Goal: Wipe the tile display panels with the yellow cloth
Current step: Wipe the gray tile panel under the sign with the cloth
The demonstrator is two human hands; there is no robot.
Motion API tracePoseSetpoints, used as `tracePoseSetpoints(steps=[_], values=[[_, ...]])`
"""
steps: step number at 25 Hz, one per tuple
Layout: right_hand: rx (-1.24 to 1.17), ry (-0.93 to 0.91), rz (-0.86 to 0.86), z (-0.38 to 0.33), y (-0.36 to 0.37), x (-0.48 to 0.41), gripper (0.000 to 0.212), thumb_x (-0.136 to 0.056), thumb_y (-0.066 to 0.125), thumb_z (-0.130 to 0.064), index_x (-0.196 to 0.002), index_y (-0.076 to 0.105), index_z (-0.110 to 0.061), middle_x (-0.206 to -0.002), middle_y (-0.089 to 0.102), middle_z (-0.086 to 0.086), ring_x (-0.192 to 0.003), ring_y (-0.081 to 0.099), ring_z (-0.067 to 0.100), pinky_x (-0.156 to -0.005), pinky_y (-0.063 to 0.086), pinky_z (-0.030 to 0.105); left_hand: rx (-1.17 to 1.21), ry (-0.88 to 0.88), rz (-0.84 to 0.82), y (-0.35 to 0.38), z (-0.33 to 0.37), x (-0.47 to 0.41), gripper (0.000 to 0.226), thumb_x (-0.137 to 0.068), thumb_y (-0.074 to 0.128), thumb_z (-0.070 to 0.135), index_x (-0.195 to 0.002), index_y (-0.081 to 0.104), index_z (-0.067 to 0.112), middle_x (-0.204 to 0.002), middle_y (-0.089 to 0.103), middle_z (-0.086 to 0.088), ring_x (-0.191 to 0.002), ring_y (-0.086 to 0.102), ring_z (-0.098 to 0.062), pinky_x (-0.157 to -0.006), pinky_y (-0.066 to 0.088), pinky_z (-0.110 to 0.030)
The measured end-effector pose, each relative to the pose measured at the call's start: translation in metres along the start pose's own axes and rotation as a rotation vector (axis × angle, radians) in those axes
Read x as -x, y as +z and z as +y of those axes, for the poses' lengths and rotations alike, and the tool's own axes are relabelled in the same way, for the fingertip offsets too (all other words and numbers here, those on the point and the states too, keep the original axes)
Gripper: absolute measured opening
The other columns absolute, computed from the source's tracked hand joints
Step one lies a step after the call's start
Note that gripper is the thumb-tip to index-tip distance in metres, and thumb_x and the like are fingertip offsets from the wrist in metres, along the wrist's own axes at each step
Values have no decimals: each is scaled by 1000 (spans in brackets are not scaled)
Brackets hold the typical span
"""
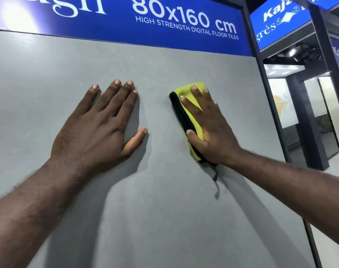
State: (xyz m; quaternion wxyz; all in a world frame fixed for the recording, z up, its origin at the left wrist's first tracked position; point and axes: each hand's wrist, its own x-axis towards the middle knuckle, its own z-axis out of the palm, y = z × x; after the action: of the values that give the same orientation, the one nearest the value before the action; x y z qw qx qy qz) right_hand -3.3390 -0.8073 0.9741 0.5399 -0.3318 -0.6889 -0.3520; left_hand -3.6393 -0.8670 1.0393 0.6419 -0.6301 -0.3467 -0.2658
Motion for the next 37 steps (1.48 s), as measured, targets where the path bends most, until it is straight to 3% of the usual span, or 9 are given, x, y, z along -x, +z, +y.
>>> tracePoseSetpoints(steps=[5, 9, 11, 14, 19, 24, 28, 33, 37], values=[[-154, 451, 63, -8, -11, -54, 84, -88, 39, -50, -169, 19, -38, -179, -1, -7, -164, -9, 21, -131, 10, 57, 9, 26, -7, -2, -5, 11, 86, -107, 29, 63, -169, 29, 3, -179, 23, -14, -166, 22, -32, -134, 19, -55], [-41, 55, -20, -53, 6, -29, 84, -92, 51, -39, -169, 18, -36, -178, -4, -10, -164, -13, 19, -131, 7, 54, 30, 36, 4, -6, -13, 26, 85, -107, 32, 62, -170, 30, 4, -178, 25, -13, -165, 24, -31, -133, 23, -54], [-19, 92, 12, -45, 2, -21, 84, -90, 48, -41, -169, 20, -34, -179, 0, -7, -165, -10, 20, -131, 10, 58, 39, 58, 10, -12, -26, 39, 86, -107, 33, 64, -170, 31, 5, -178, 26, -11, -165, 26, -29, -133, 24, -54], [-121, 468, 88, -60, 0, -59, 83, -89, 39, -46, -169, 18, -36, -179, 0, -5, -165, -9, 23, -131, 10, 57, 44, 84, 8, -26, -59, 58, 87, -106, 35, 66, -170, 32, 7, -178, 27, -7, -164, 27, -26, -132, 25, -53], [-15, 86, -4, -103, 16, -24, 82, -92, 47, -39, -170, 19, -33, -178, -2, -10, -164, -11, 19, -132, 9, 46, 12, 84, -12, -41, -102, 86, 89, -105, 33, 68, -169, 33, 6, -178, 27, -8, -164, 29, -27, -132, 25, -54], [-183, 639, 73, -115, 6, -68, 75, -100, 44, -34, -170, 16, -32, -179, -4, -2, -164, -13, 26, -133, 2, 51, -14, 104, -8, -44, -119, 99, 88, -107, 31, 66, -170, 31, 5, -178, 26, -10, -165, 27, -29, -133, 22, -55], [-63, 167, -14, -152, 29, -9, 85, -89, 45, -31, -170, 18, -31, -177, -8, -15, -163, -16, 17, -132, 1, 38, -31, 101, -17, -39, -113, 97, 87, -108, 27, 62, -170, 26, 3, -178, 23, -14, -166, 23, -31, -133, 19, -57], [-205, 749, 130, -149, 14, -65, 78, -94, 39, -42, -169, 19, -34, -179, -2, -6, -164, -10, 21, -133, 3, 49, -54, 92, -33, -39, -112, 99, 87, -107, 20, 62, -171, 24, 2, -179, 20, -14, -166, 20, -31, -134, 15, -56], [-28, 191, 16, -187, 36, -27, 86, -88, 43, -38, -170, 20, -29, -177, -6, -13, -164, -13, 19, -133, 1, 38, -61, 93, -45, -37, -112, 98, 88, -107, 15, 63, -172, 18, 3, -180, 14, -14, -168, 14, -31, -134, 11, -56]])
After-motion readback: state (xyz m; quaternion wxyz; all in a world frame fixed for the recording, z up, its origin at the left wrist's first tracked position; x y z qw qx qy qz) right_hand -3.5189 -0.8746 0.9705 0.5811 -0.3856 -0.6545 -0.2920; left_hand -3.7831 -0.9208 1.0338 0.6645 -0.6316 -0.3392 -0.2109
